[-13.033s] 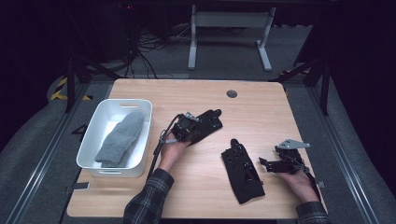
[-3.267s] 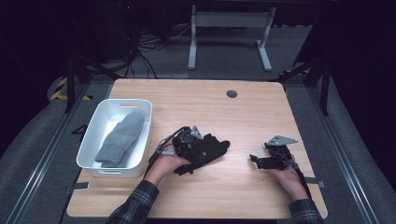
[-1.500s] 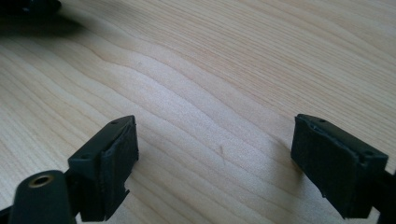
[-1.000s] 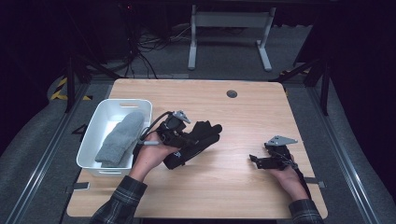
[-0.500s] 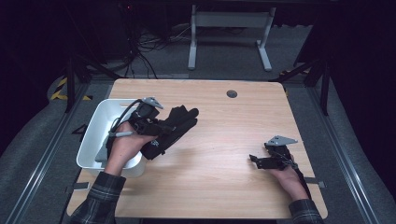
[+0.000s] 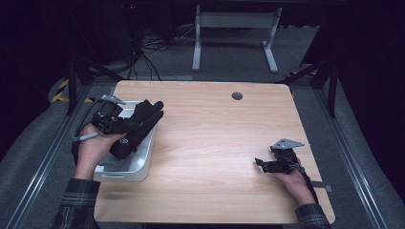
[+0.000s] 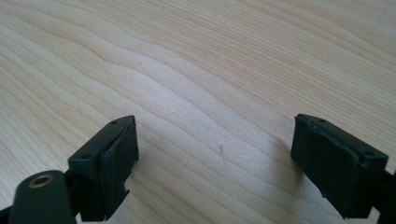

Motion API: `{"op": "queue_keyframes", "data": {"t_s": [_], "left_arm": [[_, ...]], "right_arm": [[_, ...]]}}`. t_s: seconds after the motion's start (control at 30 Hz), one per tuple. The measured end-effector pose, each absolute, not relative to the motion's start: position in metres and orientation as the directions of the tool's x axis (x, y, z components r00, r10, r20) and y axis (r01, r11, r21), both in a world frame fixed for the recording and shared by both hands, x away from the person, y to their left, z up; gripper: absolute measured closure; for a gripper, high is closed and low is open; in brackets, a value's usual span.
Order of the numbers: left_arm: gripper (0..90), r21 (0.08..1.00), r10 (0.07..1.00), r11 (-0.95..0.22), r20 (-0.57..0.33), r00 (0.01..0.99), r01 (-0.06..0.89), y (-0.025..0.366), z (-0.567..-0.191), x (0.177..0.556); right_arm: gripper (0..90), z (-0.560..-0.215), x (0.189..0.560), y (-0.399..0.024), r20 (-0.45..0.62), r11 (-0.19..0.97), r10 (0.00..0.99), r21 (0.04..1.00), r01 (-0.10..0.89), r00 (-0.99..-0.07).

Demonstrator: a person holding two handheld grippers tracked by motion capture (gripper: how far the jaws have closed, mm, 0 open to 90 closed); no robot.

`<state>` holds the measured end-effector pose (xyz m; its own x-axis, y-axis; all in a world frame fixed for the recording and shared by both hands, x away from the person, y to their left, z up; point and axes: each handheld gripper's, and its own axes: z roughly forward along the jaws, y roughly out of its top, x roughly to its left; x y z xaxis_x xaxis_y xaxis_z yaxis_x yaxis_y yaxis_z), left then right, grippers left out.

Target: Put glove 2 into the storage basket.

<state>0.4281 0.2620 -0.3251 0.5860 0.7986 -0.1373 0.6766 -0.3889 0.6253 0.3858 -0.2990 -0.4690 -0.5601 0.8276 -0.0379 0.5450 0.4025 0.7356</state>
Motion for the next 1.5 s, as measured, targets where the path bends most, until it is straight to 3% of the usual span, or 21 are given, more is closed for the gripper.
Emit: {"op": "queue_keyframes", "data": {"t_s": [0.43, 0.5, 0.67, 0.87, 1.5], "left_arm": [[64.7, 0.575, 0.857, -0.307, -0.179, 0.483, 0.759, 0.289, -0.365, 0.438], [59.7, 0.565, 0.866, -0.303, -0.173, 0.469, 0.767, 0.29, -0.37, 0.441], [34.9, 0.577, 0.877, -0.306, -0.138, 0.46, 0.757, 0.29, -0.372, 0.442], [20.5, 0.621, 0.878, -0.3, -0.117, 0.464, 0.724, 0.287, -0.365, 0.439], [18.3, 0.709, 0.812, -0.332, -0.121, 0.571, 0.622, 0.236, -0.337, 0.431]], "right_arm": [[15.2, -0.469, 0.386, -0.299, -0.039, 0.402, 0.828, 0.735, 0.545, -0.559], [15.2, -0.469, 0.386, -0.299, -0.038, 0.402, 0.828, 0.735, 0.545, -0.559], [15.2, -0.469, 0.386, -0.299, -0.038, 0.402, 0.828, 0.735, 0.545, -0.559], [15.2, -0.469, 0.386, -0.299, -0.038, 0.402, 0.828, 0.735, 0.546, -0.559], [15.2, -0.469, 0.386, -0.299, -0.038, 0.402, 0.828, 0.736, 0.545, -0.56]]}}
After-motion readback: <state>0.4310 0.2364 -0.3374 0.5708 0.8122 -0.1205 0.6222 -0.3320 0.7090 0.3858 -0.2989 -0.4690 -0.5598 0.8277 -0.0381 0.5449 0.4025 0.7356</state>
